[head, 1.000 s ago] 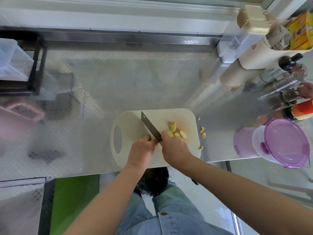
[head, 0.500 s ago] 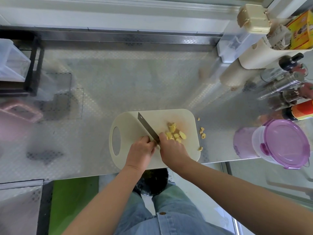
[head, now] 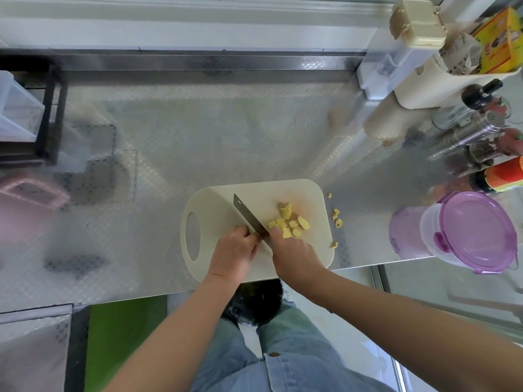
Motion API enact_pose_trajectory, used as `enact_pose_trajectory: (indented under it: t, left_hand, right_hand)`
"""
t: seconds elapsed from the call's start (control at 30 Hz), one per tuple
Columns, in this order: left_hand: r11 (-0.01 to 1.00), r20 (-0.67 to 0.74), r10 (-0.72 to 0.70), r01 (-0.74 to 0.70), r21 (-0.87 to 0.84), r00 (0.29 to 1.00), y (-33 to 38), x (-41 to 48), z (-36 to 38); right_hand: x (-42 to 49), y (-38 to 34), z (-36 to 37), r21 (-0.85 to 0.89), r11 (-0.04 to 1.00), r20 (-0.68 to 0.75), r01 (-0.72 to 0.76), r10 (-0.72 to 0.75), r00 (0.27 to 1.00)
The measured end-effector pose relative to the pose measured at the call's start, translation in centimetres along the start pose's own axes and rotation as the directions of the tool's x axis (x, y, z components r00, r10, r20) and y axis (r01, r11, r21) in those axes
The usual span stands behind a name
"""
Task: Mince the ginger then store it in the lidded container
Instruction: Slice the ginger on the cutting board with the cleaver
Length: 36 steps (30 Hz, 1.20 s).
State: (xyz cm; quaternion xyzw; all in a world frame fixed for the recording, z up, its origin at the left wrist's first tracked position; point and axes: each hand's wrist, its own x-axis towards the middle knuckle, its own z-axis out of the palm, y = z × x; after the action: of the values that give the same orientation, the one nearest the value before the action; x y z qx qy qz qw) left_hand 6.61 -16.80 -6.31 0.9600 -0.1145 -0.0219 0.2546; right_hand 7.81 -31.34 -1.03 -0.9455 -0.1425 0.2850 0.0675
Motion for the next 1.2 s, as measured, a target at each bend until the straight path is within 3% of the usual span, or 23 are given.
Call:
enact_pose_trajectory:
  t: [0.67, 1.2]
  left_hand:
    - [0.997, -0.035, -0.024, 0.027, 0.067, 0.999, 0.4, -0.1, 0.0]
    - [0.993, -0.097, 0.039, -0.027, 0.118, 0.995, 0.1, -0.1, 0.3]
  right_hand:
    - [0.0, 0.3, 0.2, 0.021, 0.999, -0.035, 0.041, -0.04, 0.999]
    - [0.5, 0.6, 0.5, 0.001, 0.999, -0.02, 0.041, -0.041, 0.999]
